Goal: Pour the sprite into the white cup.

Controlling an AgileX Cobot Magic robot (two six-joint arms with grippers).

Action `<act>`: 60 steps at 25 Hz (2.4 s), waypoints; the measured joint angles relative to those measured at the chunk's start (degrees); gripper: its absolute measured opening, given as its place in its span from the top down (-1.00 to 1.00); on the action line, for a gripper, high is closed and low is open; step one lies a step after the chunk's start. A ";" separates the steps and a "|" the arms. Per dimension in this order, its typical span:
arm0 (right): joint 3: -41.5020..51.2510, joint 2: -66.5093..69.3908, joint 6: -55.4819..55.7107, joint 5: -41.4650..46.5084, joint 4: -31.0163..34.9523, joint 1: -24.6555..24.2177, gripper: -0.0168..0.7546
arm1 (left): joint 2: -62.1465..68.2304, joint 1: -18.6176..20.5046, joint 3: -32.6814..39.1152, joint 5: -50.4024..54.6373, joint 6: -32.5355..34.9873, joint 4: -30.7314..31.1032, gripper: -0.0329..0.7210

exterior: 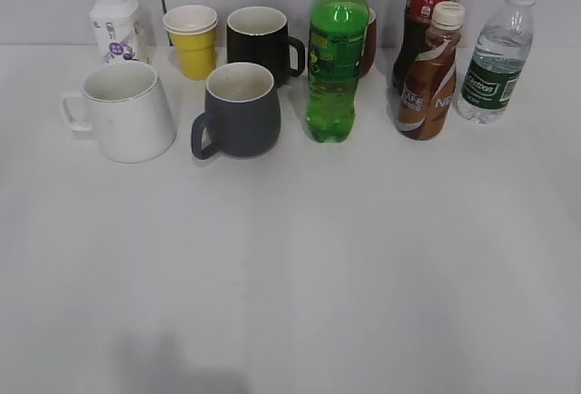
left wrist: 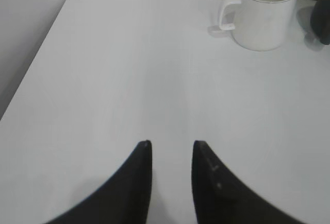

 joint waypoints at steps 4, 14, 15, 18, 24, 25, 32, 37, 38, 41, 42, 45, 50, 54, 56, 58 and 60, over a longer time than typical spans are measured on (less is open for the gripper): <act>0.00 0.00 0.00 0.00 0.00 0.00 -0.56 | 0.00 0.00 0.00 0.00 0.00 0.00 0.35; 0.00 0.00 0.00 0.00 0.00 0.00 -0.56 | 1.39 0.00 -1.44 -16.36 0.00 -10.00 0.35; 0.00 0.00 0.00 0.00 0.00 0.00 -0.56 | 2.04 0.00 -1.50 -22.74 0.00 -11.78 0.35; 0.00 0.00 0.00 0.00 0.00 0.00 -0.56 | 4.97 0.00 -0.55 -39.72 0.00 -13.02 0.35; 0.00 0.00 0.00 0.00 0.00 0.00 -0.56 | 17.61 0.00 4.59 -64.35 0.00 -11.91 0.35; 0.00 0.00 0.00 0.00 0.00 0.00 -0.56 | 20.80 0.00 5.61 -67.69 0.00 -10.78 0.35; 0.00 0.00 0.00 0.00 0.00 0.00 -0.56 | 47.78 0.00 9.55 -83.91 0.00 -4.29 0.30; 0.00 0.00 0.00 0.00 0.05 0.00 -0.56 | 71.45 0.00 9.74 -101.11 0.00 1.66 0.28; 0.00 0.00 0.00 0.00 0.05 0.00 -0.56 | 76.04 0.00 9.74 -104.32 0.00 2.73 0.28; 0.00 0.00 0.00 0.00 0.05 0.00 -0.56 | 86.73 0.00 9.79 -112.24 0.00 4.91 0.28; 0.00 0.00 0.00 0.00 0.05 0.00 -0.56 | 89.53 0.00 9.79 -114.37 0.00 5.90 0.28; 0.00 0.00 0.00 0.00 0.05 0.00 -0.56 | 95.38 0.00 9.01 -118.05 0.00 9.76 0.26; 0.00 0.00 0.00 0.00 0.05 0.00 -0.56 | 101.24 0.00 5.48 -120.33 0.00 11.44 0.23; 0.00 0.00 0.00 0.00 0.05 0.00 -0.56 | 103.87 0.00 2.78 -120.28 0.00 11.64 0.23; 0.00 0.00 0.00 0.00 0.05 0.00 -0.56 | 104.77 0.00 1.24 -119.59 0.00 11.75 0.23; 0.00 0.00 0.00 0.00 0.05 0.00 -0.56 | 106.05 -0.12 -0.46 -119.00 0.00 11.80 0.23; 0.00 0.00 0.00 0.00 0.05 0.00 -0.56 | 107.36 -0.64 -1.77 -118.85 0.00 11.80 0.23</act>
